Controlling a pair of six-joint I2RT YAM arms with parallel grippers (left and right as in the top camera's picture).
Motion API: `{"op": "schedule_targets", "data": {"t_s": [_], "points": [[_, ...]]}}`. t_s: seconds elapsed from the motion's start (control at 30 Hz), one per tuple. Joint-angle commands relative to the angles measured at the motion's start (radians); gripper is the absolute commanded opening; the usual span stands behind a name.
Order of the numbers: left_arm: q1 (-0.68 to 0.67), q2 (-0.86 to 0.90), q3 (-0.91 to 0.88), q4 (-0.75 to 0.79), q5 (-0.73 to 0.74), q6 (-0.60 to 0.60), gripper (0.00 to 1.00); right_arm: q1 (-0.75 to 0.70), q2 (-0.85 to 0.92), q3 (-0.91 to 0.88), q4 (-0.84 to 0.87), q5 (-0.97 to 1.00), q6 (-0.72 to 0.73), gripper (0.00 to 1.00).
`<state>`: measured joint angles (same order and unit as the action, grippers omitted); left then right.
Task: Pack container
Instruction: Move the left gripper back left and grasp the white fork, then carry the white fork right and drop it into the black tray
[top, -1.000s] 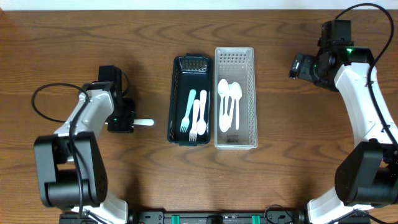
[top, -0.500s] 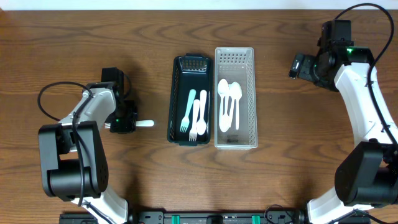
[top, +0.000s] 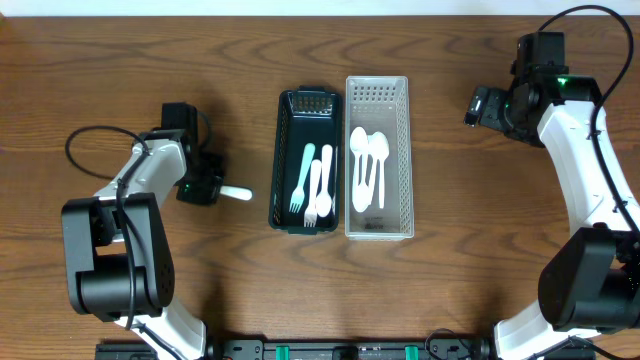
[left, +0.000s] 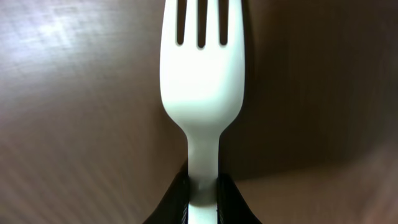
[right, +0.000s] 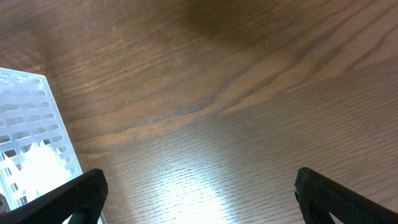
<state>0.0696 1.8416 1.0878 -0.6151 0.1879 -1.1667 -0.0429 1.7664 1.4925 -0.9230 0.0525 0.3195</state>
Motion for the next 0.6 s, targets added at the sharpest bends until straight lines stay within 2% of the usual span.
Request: {"op": "schedule_targets", "data": {"t_s": [0.0, 0.2, 0.3, 0.4, 0.57], "points": [[0.004, -0.019, 0.053, 0.003, 0.065, 0.235, 0.06, -0.005, -0.010, 0.016, -0.001, -0.001, -0.002, 0.99], [-0.010, -0.114, 0.072, -0.026, 0.093, 0.428, 0.06, -0.005, -0.010, 0.016, -0.001, 0.000, -0.002, 0.99], [-0.029, -0.187, 0.072, -0.027, 0.093, 0.572, 0.06, -0.005, -0.010, 0.016, -0.001, 0.000, -0.002, 0.99], [-0.071, -0.279, 0.072, -0.048, 0.093, 0.743, 0.06, -0.005, -0.010, 0.016, -0.001, 0.000, -0.002, 0.99], [-0.179, -0.409, 0.072, -0.111, 0.091, 0.929, 0.06, -0.005, -0.010, 0.016, -0.001, 0.000, -0.002, 0.99]]}}
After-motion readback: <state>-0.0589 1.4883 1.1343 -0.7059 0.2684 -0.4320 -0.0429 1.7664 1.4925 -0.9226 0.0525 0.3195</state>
